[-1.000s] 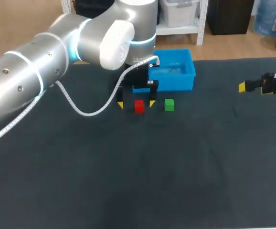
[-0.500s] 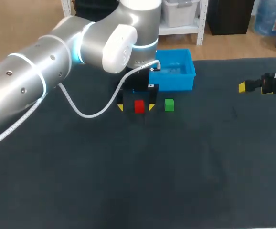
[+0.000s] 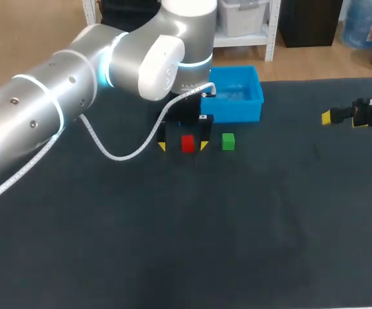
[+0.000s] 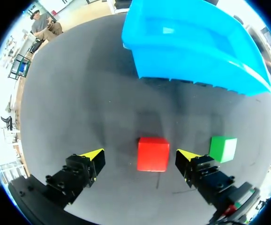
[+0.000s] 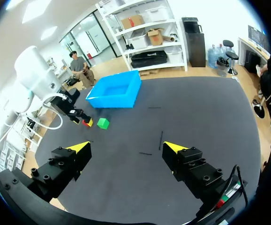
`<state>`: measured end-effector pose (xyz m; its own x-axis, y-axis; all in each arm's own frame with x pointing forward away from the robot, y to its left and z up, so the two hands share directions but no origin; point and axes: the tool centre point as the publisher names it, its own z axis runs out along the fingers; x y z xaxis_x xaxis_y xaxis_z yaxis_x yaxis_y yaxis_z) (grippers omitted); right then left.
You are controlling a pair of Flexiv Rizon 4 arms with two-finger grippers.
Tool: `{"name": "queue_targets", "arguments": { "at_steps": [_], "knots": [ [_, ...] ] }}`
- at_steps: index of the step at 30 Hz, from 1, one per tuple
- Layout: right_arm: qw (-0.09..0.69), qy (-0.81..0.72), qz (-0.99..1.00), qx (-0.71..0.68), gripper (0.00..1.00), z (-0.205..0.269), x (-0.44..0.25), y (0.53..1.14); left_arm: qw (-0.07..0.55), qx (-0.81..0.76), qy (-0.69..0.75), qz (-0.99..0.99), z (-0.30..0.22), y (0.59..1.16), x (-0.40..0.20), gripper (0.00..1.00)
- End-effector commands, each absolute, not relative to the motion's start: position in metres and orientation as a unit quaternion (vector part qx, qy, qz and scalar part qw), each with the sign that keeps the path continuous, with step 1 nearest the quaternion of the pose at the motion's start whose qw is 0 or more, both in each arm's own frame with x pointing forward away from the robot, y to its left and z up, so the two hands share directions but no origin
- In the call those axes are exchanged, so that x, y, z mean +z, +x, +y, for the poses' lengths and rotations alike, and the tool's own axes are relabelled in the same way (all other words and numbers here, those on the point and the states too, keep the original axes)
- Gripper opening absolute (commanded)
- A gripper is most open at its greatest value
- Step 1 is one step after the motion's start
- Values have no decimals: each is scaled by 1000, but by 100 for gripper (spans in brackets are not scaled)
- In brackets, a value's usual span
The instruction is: Use the left arm to pick the red cube and place it into the blue plastic box first, then use the right arm to grasp the green cube and put it into the same blue plastic box after the first action is fully finished.
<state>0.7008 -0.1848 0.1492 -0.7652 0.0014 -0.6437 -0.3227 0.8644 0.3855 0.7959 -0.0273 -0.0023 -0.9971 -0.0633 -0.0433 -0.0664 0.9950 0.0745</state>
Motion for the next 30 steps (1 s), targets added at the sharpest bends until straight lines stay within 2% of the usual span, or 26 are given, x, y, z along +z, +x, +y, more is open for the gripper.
{"name": "queue_targets", "arguments": {
  "at_steps": [1,8,9,11,12,14,16,19,20,30],
  "knots": [
    [331,-89,907,245,100,-185,149,701,16,39,-34,999,-29,803,-3,100],
    [331,-89,907,245,100,-185,149,701,16,38,-36,999,-30,805,-4,100],
    [331,-89,907,245,100,-185,149,701,15,36,-37,999,-30,805,-4,94],
    [331,-89,907,245,100,-185,149,701,15,36,-37,999,-31,805,-4,74],
    [331,-89,907,245,100,-185,149,701,14,36,-36,999,-31,804,-5,73],
    [331,-89,907,245,100,-185,149,701,13,35,-35,999,-31,804,-5,44],
    [331,-89,907,245,100,-185,149,701,12,35,-35,999,-31,804,-5,33],
    [331,-89,907,245,100,-185,149,701,12,37,-34,999,-31,804,-5,5],
    [331,-89,907,245,100,-185,149,701,12,37,-34,999,-31,804,-5,0],
    [331,-89,907,245,100,-185,149,701,16,40,-33,999,-30,803,0,0]
  ]
}}
